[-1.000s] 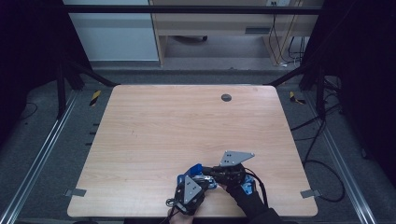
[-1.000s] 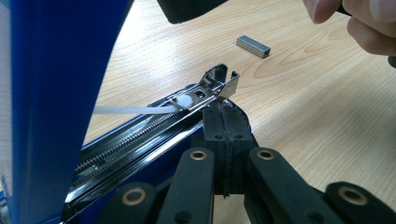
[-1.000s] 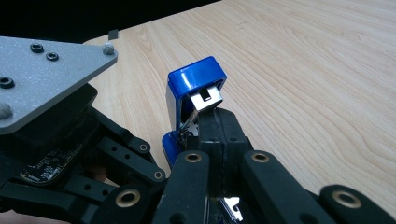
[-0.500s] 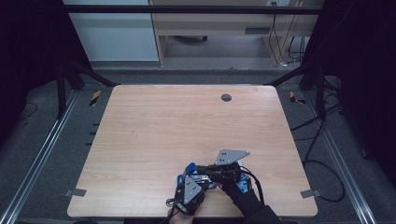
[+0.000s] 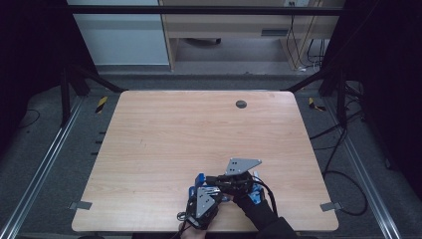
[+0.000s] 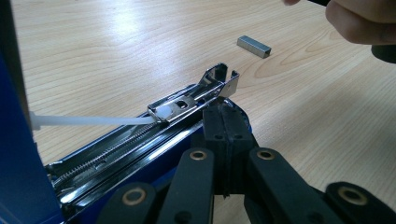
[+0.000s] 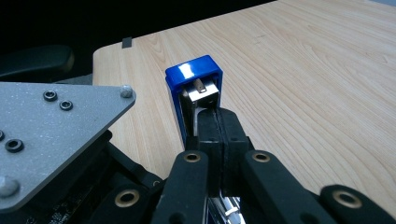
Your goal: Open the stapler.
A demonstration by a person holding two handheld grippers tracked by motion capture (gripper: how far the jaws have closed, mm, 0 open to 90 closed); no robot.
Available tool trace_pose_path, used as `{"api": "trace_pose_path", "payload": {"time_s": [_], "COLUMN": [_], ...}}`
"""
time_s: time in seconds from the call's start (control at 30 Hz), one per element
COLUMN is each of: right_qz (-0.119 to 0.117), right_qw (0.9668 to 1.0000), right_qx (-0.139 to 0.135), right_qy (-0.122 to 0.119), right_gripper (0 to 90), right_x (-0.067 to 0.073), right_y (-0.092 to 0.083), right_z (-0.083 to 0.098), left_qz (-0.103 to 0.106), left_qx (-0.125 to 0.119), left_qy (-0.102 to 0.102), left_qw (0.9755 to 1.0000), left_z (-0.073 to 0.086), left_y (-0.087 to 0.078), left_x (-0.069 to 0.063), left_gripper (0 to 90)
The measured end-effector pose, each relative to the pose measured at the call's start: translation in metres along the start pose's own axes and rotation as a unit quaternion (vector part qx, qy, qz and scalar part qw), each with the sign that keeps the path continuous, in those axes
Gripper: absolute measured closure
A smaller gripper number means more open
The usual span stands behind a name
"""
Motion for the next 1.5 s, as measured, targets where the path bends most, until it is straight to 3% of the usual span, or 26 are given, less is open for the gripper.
{"api": "trace_pose_path", "payload": {"time_s": [1.5], "right_qz": [-0.033], "right_qw": [0.9995], "right_qx": [-0.002], "right_qy": [-0.002], "right_gripper": [89.7], "right_x": [0.003], "right_y": [0.024], "right_z": [-0.012], "left_qz": [-0.004], "left_qx": [-0.001], "left_qy": [0.001], "left_qw": [1.0000], "left_z": [0.000], "left_y": [0.000], "left_x": [0.000], "left_gripper": [89.7]}}
Point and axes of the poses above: each handheld gripper's, and its own axes: y roughly forward along the jaws, z roughly out of its underside, x roughly to its left, the point moved 6 cm from there along y, roughly forward along the jaws, and after that the axes turned 3 degrees about -z, right-handed, at the moved point
